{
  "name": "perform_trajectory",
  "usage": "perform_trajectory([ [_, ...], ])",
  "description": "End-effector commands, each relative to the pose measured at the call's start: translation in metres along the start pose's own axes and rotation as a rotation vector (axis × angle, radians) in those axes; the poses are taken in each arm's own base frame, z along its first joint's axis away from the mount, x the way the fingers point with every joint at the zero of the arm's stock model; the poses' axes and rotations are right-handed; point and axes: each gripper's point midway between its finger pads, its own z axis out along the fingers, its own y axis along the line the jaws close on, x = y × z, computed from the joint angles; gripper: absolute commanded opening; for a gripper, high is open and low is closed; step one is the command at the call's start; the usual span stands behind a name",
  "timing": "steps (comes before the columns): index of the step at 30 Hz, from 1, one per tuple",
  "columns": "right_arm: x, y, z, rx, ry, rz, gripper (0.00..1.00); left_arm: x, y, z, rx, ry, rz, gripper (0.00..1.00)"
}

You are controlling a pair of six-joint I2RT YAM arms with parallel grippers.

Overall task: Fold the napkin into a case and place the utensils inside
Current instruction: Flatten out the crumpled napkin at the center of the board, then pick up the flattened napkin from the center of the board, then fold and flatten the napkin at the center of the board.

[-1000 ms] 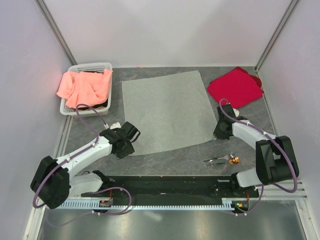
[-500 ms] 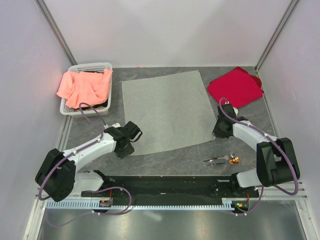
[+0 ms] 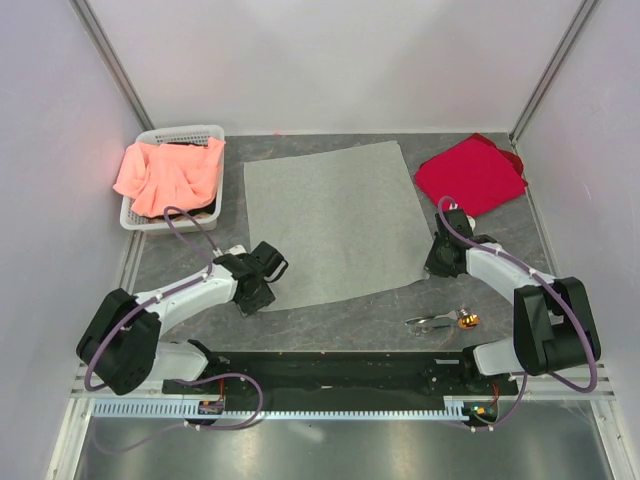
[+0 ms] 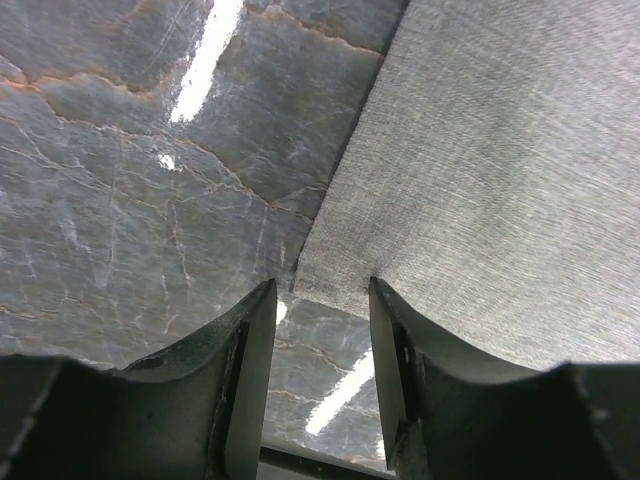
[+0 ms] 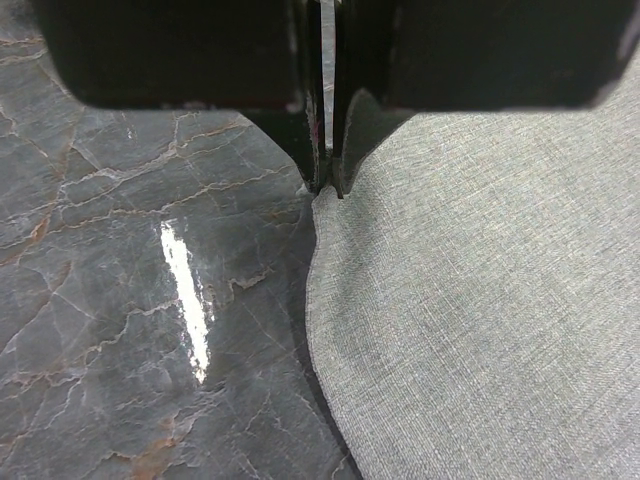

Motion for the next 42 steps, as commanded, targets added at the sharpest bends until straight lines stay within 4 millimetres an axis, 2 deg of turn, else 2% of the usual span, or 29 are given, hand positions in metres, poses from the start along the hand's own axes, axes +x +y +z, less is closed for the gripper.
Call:
perform_trajectory([
  [1,-0.007,0.004,-0.007,-0.025,-0.039,-0.007,0.00,0.005,0.004,0.010,-0.029,-0.004,-0.080,0.48],
  [5,-0.007,0.005,-0.009,-0.035,-0.040,-0.005,0.00,0.011,0.008,0.017,-0.067,0.022,-0.087,0.45],
  [7,-0.006,0.006,-0.009,-0.040,-0.037,-0.007,0.00,0.010,0.008,0.020,-0.086,0.016,-0.081,0.40],
  [8,-0.005,0.005,-0.009,-0.038,-0.035,-0.006,0.00,0.009,0.008,0.021,-0.090,0.012,-0.080,0.35],
  [9,-0.005,0.004,-0.009,-0.038,-0.036,-0.010,0.00,0.008,0.007,0.021,-0.086,0.007,-0.082,0.25],
  [11,-0.006,0.005,-0.010,-0.045,-0.041,-0.012,0.00,0.002,0.004,0.019,-0.069,-0.016,-0.071,0.14],
  [12,-0.006,0.005,-0.010,-0.046,-0.040,-0.014,0.00,-0.001,0.004,0.018,-0.067,-0.031,-0.058,0.05],
  [13,-0.007,0.008,-0.012,-0.061,-0.045,-0.017,0.00,-0.005,0.002,0.014,-0.049,-0.046,-0.057,0.02],
  [15,-0.010,0.011,-0.016,-0.080,-0.060,-0.022,0.00,-0.015,-0.004,0.005,-0.011,-0.079,-0.030,0.02],
  [19,-0.028,0.018,-0.035,-0.127,-0.152,-0.029,0.00,-0.033,-0.018,-0.022,0.103,-0.139,-0.001,0.02],
  [23,-0.042,0.029,-0.062,-0.203,-0.222,-0.033,0.00,-0.054,-0.037,-0.066,0.292,-0.213,0.018,0.02],
  [24,-0.046,0.032,-0.070,-0.220,-0.242,-0.034,0.00,-0.056,-0.040,-0.076,0.336,-0.229,0.070,0.02],
  [25,-0.052,0.035,-0.084,-0.248,-0.284,-0.037,0.00,-0.064,-0.047,-0.092,0.391,-0.260,0.085,0.02],
  [27,-0.060,0.038,-0.105,-0.275,-0.326,-0.044,0.00,-0.076,-0.049,-0.125,0.495,-0.336,0.145,0.02],
  [29,-0.077,0.043,-0.147,-0.336,-0.433,-0.063,0.00,-0.093,-0.053,-0.165,0.597,-0.423,0.165,0.02],
  [30,-0.080,0.042,-0.162,-0.349,-0.467,-0.064,0.00,-0.098,-0.051,-0.192,0.676,-0.470,0.157,0.02],
  [32,-0.092,0.041,-0.217,-0.413,-0.605,-0.075,0.00,-0.110,-0.051,-0.242,0.817,-0.562,0.165,0.02],
  [33,-0.095,0.037,-0.247,-0.446,-0.688,-0.069,0.00,-0.113,-0.043,-0.270,0.897,-0.616,0.150,0.02],
  [34,-0.098,0.035,-0.267,-0.466,-0.740,-0.068,0.00,-0.119,-0.038,-0.298,0.968,-0.665,0.140,0.02],
  [35,-0.103,0.033,-0.299,-0.494,-0.810,-0.066,0.00,-0.119,-0.035,-0.319,1.033,-0.704,0.152,0.02],
  [37,-0.105,0.025,-0.361,-0.564,-0.959,-0.054,0.00,-0.123,-0.015,-0.368,1.156,-0.798,0.132,0.02],
  [40,-0.103,0.006,-0.430,-0.611,-1.135,-0.016,0.00,-0.126,0.009,-0.421,1.291,-0.916,0.115,0.02],
  [42,-0.107,0.003,-0.446,-0.614,-1.171,-0.005,0.00,-0.131,0.016,-0.441,1.329,-0.982,0.100,0.02],
])
